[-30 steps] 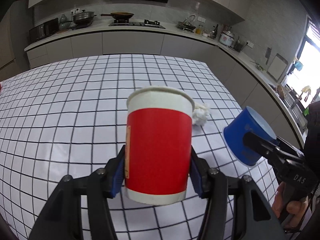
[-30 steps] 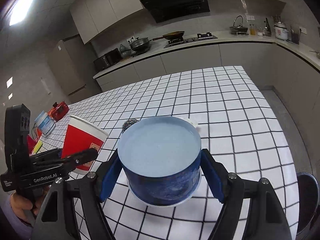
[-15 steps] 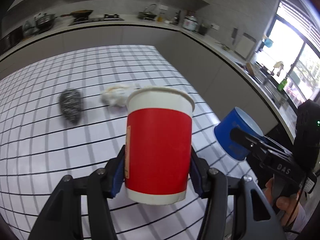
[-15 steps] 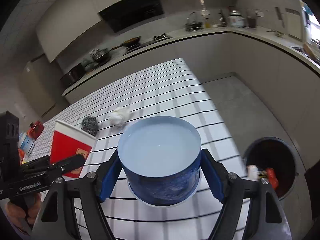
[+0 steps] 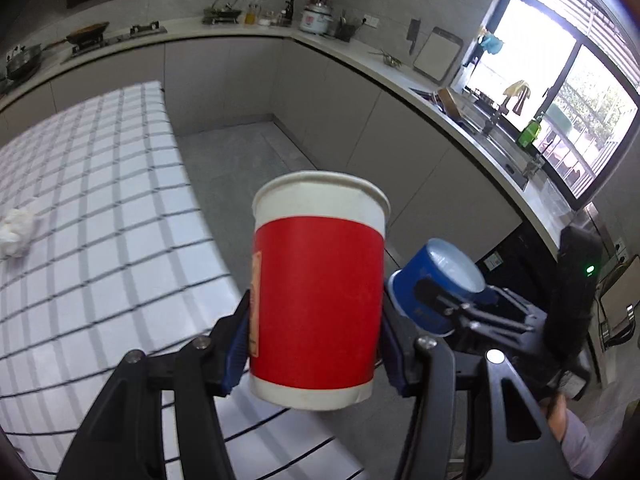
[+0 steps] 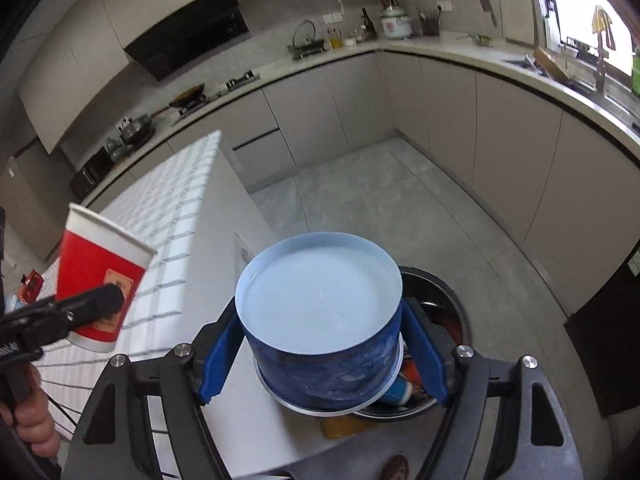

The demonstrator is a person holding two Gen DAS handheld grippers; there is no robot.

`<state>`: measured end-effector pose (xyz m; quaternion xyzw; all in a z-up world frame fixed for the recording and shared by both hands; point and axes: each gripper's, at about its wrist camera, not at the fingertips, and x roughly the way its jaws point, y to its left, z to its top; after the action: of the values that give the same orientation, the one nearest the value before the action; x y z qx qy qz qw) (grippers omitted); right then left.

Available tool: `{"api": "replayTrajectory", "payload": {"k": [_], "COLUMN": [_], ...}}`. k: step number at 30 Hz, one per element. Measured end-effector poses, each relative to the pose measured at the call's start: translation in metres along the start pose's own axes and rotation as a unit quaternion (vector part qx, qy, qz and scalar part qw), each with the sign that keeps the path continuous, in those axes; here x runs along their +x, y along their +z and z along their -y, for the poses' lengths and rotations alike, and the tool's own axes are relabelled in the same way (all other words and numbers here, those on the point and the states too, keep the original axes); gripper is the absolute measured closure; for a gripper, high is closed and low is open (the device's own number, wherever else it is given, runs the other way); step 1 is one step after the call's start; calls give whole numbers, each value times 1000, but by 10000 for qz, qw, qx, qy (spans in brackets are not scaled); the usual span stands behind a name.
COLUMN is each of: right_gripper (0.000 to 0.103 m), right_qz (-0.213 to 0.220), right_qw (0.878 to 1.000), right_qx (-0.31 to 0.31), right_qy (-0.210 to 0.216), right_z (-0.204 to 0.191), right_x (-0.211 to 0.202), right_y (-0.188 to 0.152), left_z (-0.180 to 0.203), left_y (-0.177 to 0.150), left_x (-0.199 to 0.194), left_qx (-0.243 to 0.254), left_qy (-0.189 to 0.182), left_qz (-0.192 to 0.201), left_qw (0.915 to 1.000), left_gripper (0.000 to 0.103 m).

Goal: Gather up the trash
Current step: 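Lift and carry the red cup and blue cup over the black bucket, then open the right gripper to drop the blue cup while the left drops the red cup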

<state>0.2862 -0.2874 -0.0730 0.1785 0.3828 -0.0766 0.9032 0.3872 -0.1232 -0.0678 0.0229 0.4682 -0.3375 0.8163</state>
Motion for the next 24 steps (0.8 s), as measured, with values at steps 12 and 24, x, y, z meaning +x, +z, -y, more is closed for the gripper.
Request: {"api": "replayTrajectory", "payload": {"k": [12,24], "right_gripper": [24,23], "right_qz": [-973,-1261], "right_qw": [9952,9919], "right_qx": [-68,-72], "right_qy": [115,140], "right_z": [97,115], "right_x": [82,108], "right_y": [-10,-24], "left_z": [51,64], "left_y": [2,9], "left_x": [121,152], "left_qx": [-349,-451], "left_qy": [618,1084], "left_qz": [-964,-1278], "left_qw": [9928,9848], "left_gripper": [42,26]}}
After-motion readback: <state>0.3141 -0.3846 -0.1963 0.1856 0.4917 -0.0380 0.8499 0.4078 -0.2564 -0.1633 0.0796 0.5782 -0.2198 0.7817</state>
